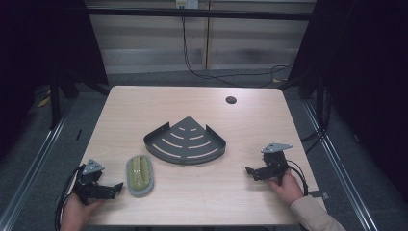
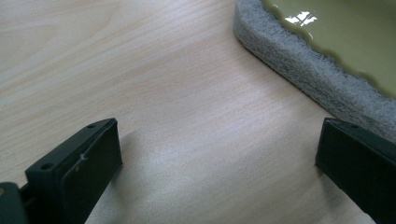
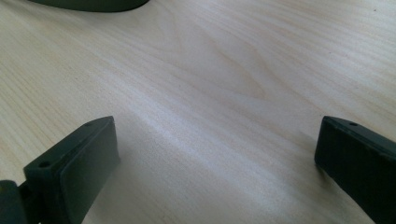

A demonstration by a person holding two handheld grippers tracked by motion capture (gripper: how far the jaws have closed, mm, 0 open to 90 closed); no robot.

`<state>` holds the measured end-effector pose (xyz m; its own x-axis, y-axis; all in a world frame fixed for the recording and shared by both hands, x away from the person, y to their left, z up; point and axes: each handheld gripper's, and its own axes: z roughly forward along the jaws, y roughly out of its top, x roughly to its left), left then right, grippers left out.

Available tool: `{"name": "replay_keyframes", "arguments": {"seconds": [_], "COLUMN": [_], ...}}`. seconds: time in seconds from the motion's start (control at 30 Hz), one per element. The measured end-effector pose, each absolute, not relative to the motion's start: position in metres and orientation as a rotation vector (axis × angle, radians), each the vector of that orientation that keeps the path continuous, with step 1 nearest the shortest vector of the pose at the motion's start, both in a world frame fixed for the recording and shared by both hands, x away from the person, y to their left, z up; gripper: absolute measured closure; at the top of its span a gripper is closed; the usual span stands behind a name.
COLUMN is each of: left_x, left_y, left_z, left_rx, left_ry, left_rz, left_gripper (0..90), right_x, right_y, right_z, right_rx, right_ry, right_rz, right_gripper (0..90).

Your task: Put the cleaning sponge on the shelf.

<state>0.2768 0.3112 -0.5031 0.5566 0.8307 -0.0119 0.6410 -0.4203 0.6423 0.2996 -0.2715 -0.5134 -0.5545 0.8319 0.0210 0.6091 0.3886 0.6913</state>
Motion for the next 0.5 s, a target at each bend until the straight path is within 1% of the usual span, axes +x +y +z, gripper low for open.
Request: {"name": "replay_keyframes", "arguments": {"seconds": [0.17, 0.3, 0.37, 0.43, 0.47, 0.5], "left_x": [0.280, 0.283, 0.285, 0.285, 0.286, 0.287], "left_y": [0.307, 0.302, 0.300, 0.297, 0.296, 0.295], "left_z": [-0.499, -0.493, -0.488, -0.483, -0.480, -0.478], "left_rx": [2.243, 2.317, 2.354, 2.391, 2.412, 2.429], "left_ry": [1.220, 1.238, 1.255, 1.267, 1.275, 1.287], "left_rz": [0.384, 0.321, 0.287, 0.265, 0.236, 0.201], "left_gripper": [0.1, 0.7, 4.7, 12.7, 18.2, 20.0], "right_x": [0.300, 0.300, 0.300, 0.300, 0.300, 0.300], "right_y": [-0.272, -0.272, -0.272, -0.271, -0.272, -0.272], "right_z": [-0.513, -0.513, -0.513, -0.513, -0.513, -0.513], "right_rx": [1.256, 1.255, 1.255, 1.256, 1.255, 1.255], "right_ry": [2.324, 2.323, 2.324, 2.323, 2.323, 2.323], "right_rz": [0.948, 0.948, 0.948, 0.948, 0.948, 0.948], "right_gripper": [0.0, 0.0, 0.0, 0.0, 0.0, 0.0]}}
